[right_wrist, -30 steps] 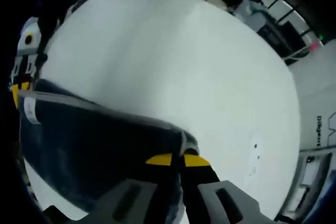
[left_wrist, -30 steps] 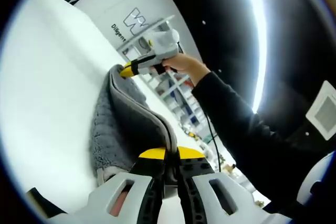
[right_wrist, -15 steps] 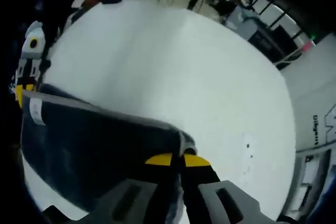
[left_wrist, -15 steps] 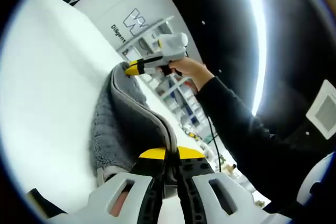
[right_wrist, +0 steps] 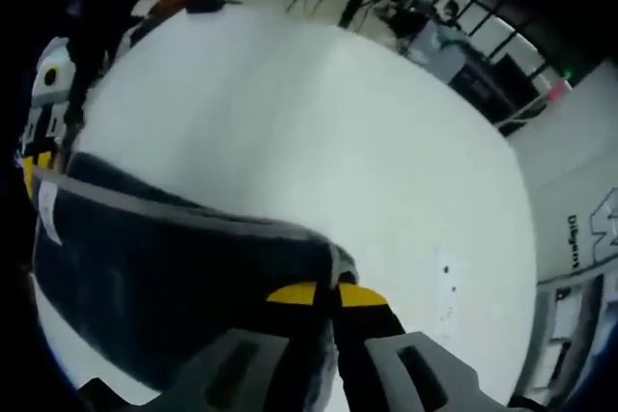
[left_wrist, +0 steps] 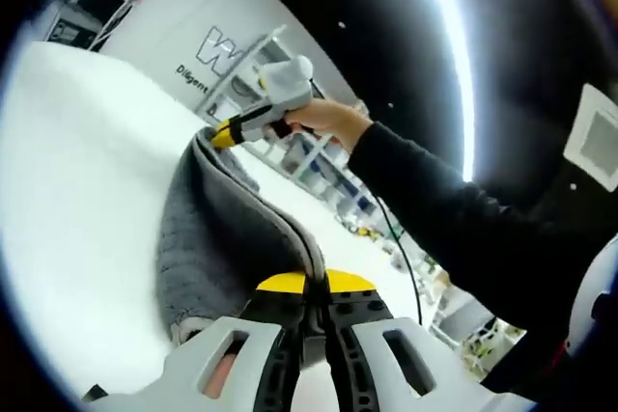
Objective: Open the folded towel by lifting each exposed corner and separating the folded layers until the towel lies flat within the target outline without major curled edges
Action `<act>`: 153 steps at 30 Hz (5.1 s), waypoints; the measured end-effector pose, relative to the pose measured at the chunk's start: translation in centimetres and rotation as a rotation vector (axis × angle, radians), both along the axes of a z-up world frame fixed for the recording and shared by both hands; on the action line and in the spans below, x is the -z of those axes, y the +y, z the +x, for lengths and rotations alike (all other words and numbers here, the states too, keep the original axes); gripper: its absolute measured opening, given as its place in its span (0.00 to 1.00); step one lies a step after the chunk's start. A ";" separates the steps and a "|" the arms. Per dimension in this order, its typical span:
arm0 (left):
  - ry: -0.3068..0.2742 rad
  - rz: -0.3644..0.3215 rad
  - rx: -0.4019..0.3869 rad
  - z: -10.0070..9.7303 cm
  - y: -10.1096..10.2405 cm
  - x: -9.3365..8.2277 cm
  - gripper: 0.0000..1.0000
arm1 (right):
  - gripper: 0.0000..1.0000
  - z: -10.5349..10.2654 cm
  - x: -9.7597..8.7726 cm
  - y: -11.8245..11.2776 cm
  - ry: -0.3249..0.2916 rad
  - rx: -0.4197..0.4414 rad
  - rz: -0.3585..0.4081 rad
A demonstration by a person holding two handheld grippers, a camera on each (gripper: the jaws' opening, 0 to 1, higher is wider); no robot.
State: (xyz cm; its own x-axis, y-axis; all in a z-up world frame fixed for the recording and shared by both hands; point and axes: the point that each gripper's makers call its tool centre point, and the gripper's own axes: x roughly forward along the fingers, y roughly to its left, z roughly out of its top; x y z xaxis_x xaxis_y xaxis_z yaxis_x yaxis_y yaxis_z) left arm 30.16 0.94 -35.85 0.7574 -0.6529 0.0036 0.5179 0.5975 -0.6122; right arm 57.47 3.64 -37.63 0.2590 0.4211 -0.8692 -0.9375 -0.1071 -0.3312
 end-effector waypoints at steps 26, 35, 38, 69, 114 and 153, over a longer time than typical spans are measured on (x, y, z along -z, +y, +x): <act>0.036 -0.029 0.015 0.3 0.2 0.5 0.03 | 0.03 0.2 -0.8 0.6 -0.047 -0.036 -0.027; 0.011 -0.027 0.023 0.5 0.2 0.2 0.03 | 0.03 0.2 -1.0 0.7 -0.059 -0.047 -0.025; 0.003 -0.024 0.028 0.4 0.0 0.0 0.03 | 0.03 -0.3 -1.5 0.7 -0.047 -0.054 0.002; -0.108 0.023 0.075 -0.8 -1.6 -2.5 0.03 | 0.00 -0.2 -3.1 0.5 -0.072 -0.014 0.095; -0.214 0.026 0.185 -1.2 -4.0 -5.5 0.03 | 0.00 0.2 -4.8 -0.5 -0.113 0.037 0.162; -0.251 0.053 0.272 -1.4 -8.9 -6.5 0.03 | 0.00 0.6 -7.6 -6.1 -0.214 0.071 0.184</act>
